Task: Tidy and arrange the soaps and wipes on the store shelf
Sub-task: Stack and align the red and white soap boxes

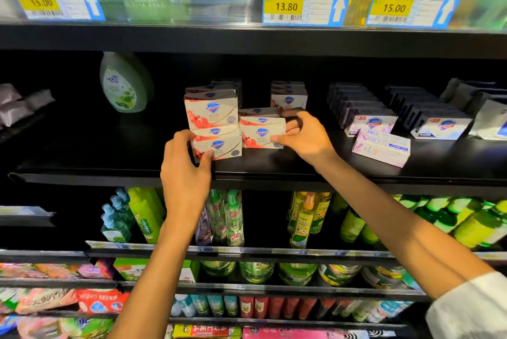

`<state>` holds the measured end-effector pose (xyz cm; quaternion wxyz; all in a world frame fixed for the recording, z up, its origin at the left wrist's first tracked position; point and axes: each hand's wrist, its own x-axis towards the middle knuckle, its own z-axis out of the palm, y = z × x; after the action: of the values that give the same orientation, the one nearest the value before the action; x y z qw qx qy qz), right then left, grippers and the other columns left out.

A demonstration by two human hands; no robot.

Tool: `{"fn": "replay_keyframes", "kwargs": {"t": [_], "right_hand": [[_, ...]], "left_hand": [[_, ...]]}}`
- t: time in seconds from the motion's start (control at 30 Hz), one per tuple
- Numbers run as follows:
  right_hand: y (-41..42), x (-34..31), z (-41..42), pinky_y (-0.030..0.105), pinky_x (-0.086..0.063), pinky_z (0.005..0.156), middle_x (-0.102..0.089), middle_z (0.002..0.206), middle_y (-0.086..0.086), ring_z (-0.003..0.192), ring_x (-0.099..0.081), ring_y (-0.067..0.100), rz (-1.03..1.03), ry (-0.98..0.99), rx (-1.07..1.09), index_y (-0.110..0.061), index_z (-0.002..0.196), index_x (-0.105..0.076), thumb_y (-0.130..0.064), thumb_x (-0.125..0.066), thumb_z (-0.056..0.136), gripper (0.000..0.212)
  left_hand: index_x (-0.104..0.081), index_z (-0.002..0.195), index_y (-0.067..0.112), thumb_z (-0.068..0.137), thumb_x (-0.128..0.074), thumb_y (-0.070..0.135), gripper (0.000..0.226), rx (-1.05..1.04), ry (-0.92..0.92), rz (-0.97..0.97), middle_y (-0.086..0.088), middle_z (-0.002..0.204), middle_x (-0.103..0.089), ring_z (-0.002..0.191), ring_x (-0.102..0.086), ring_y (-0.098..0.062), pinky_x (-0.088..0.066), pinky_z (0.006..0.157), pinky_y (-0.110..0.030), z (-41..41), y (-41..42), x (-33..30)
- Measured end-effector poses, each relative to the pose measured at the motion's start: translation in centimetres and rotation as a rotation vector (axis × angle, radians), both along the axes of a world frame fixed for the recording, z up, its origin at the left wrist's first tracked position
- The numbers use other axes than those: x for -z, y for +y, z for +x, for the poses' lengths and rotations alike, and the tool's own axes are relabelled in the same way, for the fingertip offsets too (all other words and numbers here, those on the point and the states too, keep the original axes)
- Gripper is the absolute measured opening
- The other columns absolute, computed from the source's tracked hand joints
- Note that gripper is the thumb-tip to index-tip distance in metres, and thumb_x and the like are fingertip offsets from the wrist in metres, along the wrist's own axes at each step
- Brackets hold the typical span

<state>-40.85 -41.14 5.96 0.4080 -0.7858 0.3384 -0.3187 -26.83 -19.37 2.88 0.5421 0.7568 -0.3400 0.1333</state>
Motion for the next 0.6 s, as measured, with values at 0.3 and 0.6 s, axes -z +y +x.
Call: {"fn": "replay_keyframes", "kwargs": {"t": [0.3,0.6], "right_hand": [[0.8,-0.3,-3.0,0.028,-0.062,0.076,-0.073,0.097,0.007,0.092,-0.077,0.015,0.155,-0.192,-0.052,-0.015,0.114,-0.068,-0.006,-0.089,0.079,0.041],[-1.6,-1.5,-4.9,0.038,-0.061,0.091,-0.079,0.106,0.009,0.101,-0.077,0.022,0.282,-0.526,0.139,-0.011,0.113,-0.068,-0.005,-0.087,0.080,0.039]], "left_hand": [[-0.052,0.135,0.027,0.086,-0.085,0.025,0.059,0.090,0.063,-0.051,0.006,0.117,-0.062,0.105,-0.063,-0.007,-0.056,0.094,-0.034,0.0,1.0,0.0],[-0.060,0.129,0.015,0.085,-0.085,0.017,0.051,0.357,0.223,-0.033,0.003,0.122,-0.069,0.109,-0.066,0.000,-0.054,0.085,-0.011,-1.4,0.2,-1.1]]}}
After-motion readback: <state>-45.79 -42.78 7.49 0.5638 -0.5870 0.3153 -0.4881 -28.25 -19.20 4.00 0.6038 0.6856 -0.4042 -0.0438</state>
